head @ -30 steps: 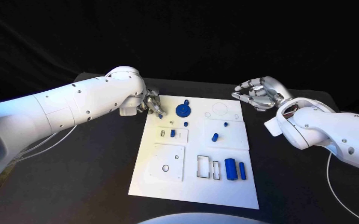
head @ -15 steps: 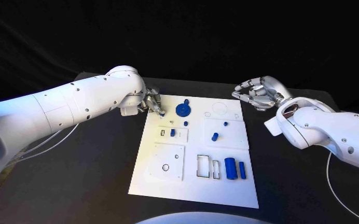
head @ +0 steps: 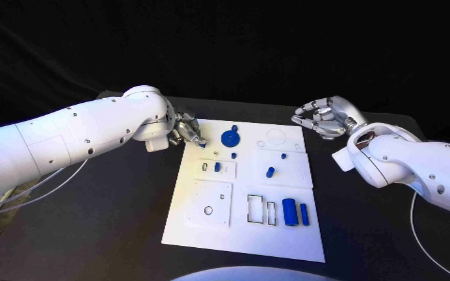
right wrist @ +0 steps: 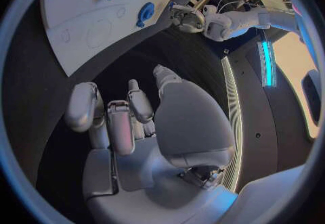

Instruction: Assemble the parts on the task board

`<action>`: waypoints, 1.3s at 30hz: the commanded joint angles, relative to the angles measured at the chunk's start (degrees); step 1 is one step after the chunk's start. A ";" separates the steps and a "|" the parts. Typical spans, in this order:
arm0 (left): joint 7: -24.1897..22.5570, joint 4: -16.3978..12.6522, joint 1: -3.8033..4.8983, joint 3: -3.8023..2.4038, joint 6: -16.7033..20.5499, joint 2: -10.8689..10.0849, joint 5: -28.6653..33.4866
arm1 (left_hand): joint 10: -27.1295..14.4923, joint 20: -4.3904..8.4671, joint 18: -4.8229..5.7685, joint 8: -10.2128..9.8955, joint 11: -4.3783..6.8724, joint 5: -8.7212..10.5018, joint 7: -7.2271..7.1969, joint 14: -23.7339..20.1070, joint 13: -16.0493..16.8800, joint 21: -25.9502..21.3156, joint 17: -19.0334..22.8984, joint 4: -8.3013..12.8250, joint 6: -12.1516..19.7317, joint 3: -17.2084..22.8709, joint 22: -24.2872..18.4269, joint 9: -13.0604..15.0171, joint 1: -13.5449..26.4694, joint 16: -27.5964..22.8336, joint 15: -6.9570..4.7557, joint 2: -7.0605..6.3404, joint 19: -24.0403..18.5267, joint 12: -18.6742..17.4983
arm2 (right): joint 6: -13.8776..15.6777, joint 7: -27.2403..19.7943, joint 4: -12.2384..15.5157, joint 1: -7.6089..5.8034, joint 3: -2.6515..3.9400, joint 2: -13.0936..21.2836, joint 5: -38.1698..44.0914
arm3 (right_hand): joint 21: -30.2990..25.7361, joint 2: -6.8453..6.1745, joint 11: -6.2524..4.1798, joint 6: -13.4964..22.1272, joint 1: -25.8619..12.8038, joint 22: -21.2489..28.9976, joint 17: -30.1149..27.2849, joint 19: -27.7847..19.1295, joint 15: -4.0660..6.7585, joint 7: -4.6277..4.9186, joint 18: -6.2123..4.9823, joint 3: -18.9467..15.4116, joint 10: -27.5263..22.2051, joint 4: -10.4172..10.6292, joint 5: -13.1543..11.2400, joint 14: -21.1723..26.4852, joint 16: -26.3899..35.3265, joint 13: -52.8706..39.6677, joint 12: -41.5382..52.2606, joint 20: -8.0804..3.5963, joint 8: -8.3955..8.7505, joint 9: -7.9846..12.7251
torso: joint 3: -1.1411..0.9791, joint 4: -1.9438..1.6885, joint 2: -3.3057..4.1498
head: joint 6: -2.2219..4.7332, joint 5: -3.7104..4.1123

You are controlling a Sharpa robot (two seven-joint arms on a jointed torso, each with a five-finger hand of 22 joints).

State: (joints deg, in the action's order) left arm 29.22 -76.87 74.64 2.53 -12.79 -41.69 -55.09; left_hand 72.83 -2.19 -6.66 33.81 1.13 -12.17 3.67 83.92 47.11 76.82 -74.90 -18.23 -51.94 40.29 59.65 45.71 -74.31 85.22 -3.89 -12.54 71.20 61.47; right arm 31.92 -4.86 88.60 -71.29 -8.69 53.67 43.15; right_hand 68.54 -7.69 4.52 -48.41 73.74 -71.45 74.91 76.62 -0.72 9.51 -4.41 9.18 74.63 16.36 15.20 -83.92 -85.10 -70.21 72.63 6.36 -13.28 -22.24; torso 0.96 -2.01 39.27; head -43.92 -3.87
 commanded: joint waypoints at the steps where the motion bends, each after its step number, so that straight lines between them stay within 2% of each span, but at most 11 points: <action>1: -0.81 -2.59 -0.27 -0.02 3.72 -1.33 2.99 | 0.63 0.04 0.46 0.43 0.00 -0.21 -0.45 3.52 0.64 0.35 -4.79 9.08 -0.23 9.56 0.26 7.27 0.95 0.23 -0.49 -0.03 0.62 0.60 | -0.51 -0.30 0.00 0.07 0.00 0.01 0.27 | -0.26 0.40 0.00 0.41 0.25 0.07 0.55 -0.40 0.47 -0.13 -1.17 -0.29 -0.33 -0.08 0.13 -2.70 0.23 0.05 -0.36 -0.07 -0.23 -0.06 | -0.01 0.03 0.02 | 0.00 -0.17; 4: -0.98 -5.66 -0.92 0.00 5.30 -3.22 3.03 | 1.03 0.18 0.54 1.03 0.13 -0.22 -0.57 3.52 1.50 0.63 -4.79 9.87 -0.34 11.16 0.73 7.45 1.82 0.23 -0.62 -0.48 0.91 1.41 | -0.54 -0.25 0.00 0.08 0.00 0.07 0.27 | -0.26 0.40 0.00 0.41 0.25 0.07 0.55 -0.40 0.47 -0.13 -1.17 -0.29 -0.33 -0.08 0.13 -2.70 0.23 0.05 -0.36 -0.07 -0.23 -0.06 | -0.03 -0.01 -0.02 | -0.09 -0.22; 8: -1.21 -8.81 -1.75 0.02 6.91 -5.06 1.10 | 1.58 0.29 0.63 1.63 0.26 -0.29 -0.70 3.54 2.59 0.94 -4.83 10.58 -0.52 12.49 1.27 7.58 2.72 0.24 -0.72 -1.02 1.21 2.38 | -0.56 -0.23 -0.02 0.11 -0.01 0.09 0.27 | -0.22 0.38 0.00 0.43 0.32 0.03 0.52 -0.36 0.47 -0.14 -1.15 -0.31 -0.29 -0.10 0.25 -2.69 0.25 0.00 -0.31 -0.07 -0.27 -0.06 | 0.05 -0.05 0.01 | 0.00 -0.37; 16: -1.35 -12.18 -3.37 0.07 8.19 -6.92 -2.86 | 2.64 0.45 0.73 2.47 0.50 -0.40 -0.97 3.57 4.44 1.30 -4.89 11.32 -0.89 14.02 1.87 7.66 3.95 0.26 -0.91 -1.71 1.55 3.96 | -0.60 -0.21 -0.02 0.21 -0.01 0.08 0.27 | -0.22 0.38 0.00 0.43 0.32 0.03 0.52 -0.36 0.47 -0.14 -1.15 -0.31 -0.29 -0.10 0.25 -2.69 0.25 0.00 -0.31 -0.07 -0.27 -0.06 | 0.03 0.04 0.05 | 0.06 -0.70; 20: -1.33 -12.95 -4.11 0.13 8.07 -7.16 -3.88 | 3.01 0.55 0.74 2.85 0.62 -0.47 -1.09 3.57 5.16 1.39 -4.90 11.67 -1.02 14.82 1.99 7.66 4.48 0.26 -1.02 -1.98 1.61 4.57 | -0.62 -0.21 -0.01 0.26 -0.01 0.07 0.27 | -0.22 0.38 0.00 0.43 0.32 0.03 0.52 -0.36 0.47 -0.14 -1.15 -0.31 -0.29 -0.10 0.25 -2.69 0.25 0.00 -0.31 -0.07 -0.27 -0.06 | 0.06 0.08 0.12 | 0.13 -0.79; 26: -1.28 -13.41 -4.72 0.23 8.00 -7.07 -5.58 | 3.41 0.64 0.75 3.25 0.72 -0.51 -1.19 3.57 5.97 1.47 -4.88 12.04 -1.14 15.52 2.07 7.67 5.07 0.25 -1.11 -2.28 1.63 5.24 | -0.59 -0.21 0.02 0.29 -0.01 0.08 0.27 | -0.27 0.37 0.00 0.45 0.33 0.04 0.58 -0.35 0.47 -0.14 -1.16 -0.37 -0.29 -0.07 0.37 -2.71 0.24 0.02 -0.31 -0.08 -0.34 -0.06 | 0.06 0.13 0.20 | -0.02 -0.89; 39: -1.04 -12.98 -5.12 0.78 7.18 -5.88 -10.46 | 4.32 0.86 0.79 4.29 1.00 -0.67 -1.51 3.58 7.92 1.64 -4.90 12.79 -1.45 17.09 2.32 7.62 6.61 0.25 -1.34 -2.97 1.72 6.83 | -0.45 -0.29 0.11 0.31 -0.01 0.13 0.27 | -0.32 0.38 0.00 0.47 0.30 0.07 0.57 -0.36 0.47 -0.14 -1.16 -0.42 -0.30 -0.02 0.44 -2.71 0.26 0.05 -0.32 -0.08 -0.40 -0.07 | 0.08 0.11 0.19 | -0.29 -0.89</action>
State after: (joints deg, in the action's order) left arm 28.62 -89.86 69.58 3.30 -5.23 -47.75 -62.80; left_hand 76.91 -1.44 -6.66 37.95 2.14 -12.50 2.84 83.84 55.02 78.20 -74.94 -15.47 -52.98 47.07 61.91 47.39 -68.27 85.31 -4.82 -15.52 72.70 68.06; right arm 31.89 -4.81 88.63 -71.02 -8.70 53.79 43.15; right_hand 68.55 -7.69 4.53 -48.21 73.74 -71.45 74.90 76.62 -0.72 9.31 -4.41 9.18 74.63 16.36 15.43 -83.92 -85.10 -70.21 72.63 6.36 -13.50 -22.21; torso 1.03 -1.88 39.46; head -44.14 -4.77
